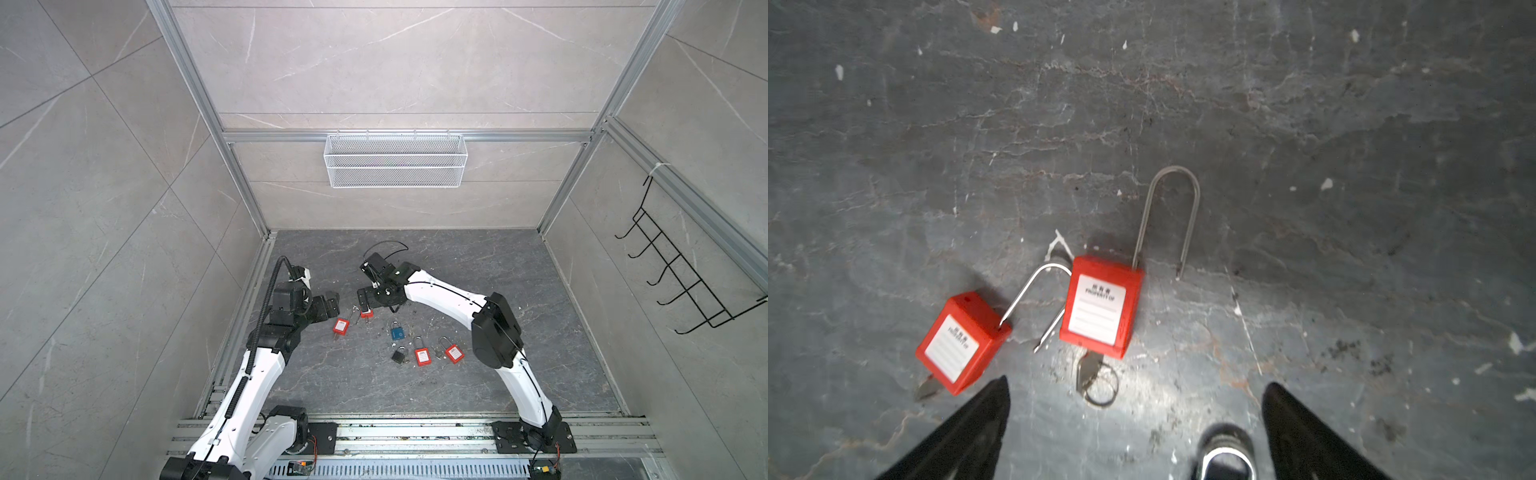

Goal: Lock with the key

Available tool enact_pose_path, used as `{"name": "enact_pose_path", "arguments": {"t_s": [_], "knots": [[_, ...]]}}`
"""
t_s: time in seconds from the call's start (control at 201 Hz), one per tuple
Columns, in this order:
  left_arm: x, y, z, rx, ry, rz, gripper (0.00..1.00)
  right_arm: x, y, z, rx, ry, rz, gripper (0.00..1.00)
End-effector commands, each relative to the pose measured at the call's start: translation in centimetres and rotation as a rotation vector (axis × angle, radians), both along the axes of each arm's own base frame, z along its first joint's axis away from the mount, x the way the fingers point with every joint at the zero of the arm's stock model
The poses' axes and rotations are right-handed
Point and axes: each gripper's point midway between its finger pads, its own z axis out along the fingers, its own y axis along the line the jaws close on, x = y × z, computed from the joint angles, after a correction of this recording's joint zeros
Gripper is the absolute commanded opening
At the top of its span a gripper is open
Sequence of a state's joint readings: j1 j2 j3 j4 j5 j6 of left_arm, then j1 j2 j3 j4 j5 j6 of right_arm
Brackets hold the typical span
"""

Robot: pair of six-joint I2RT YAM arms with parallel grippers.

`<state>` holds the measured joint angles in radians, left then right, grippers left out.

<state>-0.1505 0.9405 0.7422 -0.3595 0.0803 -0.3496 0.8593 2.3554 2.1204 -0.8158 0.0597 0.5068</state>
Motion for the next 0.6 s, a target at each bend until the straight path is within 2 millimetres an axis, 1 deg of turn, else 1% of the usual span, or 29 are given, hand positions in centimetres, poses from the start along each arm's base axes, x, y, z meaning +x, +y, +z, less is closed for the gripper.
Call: {"name": "enact_pose_path", "arguments": {"t_s": [0.0,0.065,0.09,0.1,0.114,0.159,0.179,0.189,0.204,0.423,0.597], "knots": [[-0.1,-0.1,1.2,-0.043,-0.038,0.011,1.0,-0.7,-0.2,-1.6,-0.115,0.032,-0.011,0.92],[-0.1,0.1,1.2,-0.033,-0.044,0.014,1.0,-0.5,0.3,-2.5,-0.14,0.046,-0.012,0.89],[-0.2,0.1,1.3,-0.029,-0.046,0.015,1.0,-0.4,0.5,-2.2,-0.136,0.043,-0.013,0.88],[-0.2,0.2,1.3,-0.029,-0.046,0.016,1.0,-0.4,0.5,-3.1,-0.15,0.054,-0.013,0.87],[-0.2,0.1,1.2,-0.026,-0.045,0.013,1.0,-0.5,0.5,-3.6,-0.16,0.062,-0.012,0.86],[-0.3,0.2,1.1,-0.019,-0.043,0.011,1.0,-0.5,1.0,-3.8,-0.164,0.064,-0.007,0.84],[-0.3,0.2,1.1,-0.016,-0.043,0.011,1.0,-0.6,1.0,-4.4,-0.176,0.073,-0.005,0.84],[-0.3,0.2,1.1,-0.015,-0.043,0.009,1.0,-0.5,1.3,-3.8,-0.163,0.062,-0.002,0.83],[-0.3,0.2,1.1,-0.013,-0.043,0.01,1.0,-0.4,1.5,-3.7,-0.159,0.059,-0.001,0.83],[-0.2,0.2,0.5,-0.004,-0.031,0.001,0.98,-0.3,1.4,-5.0,-0.189,0.063,-0.015,0.71],[-0.2,-0.1,0.2,-0.008,-0.024,-0.014,0.97,-0.2,1.2,-5.6,-0.2,0.062,-0.025,0.69]]}}
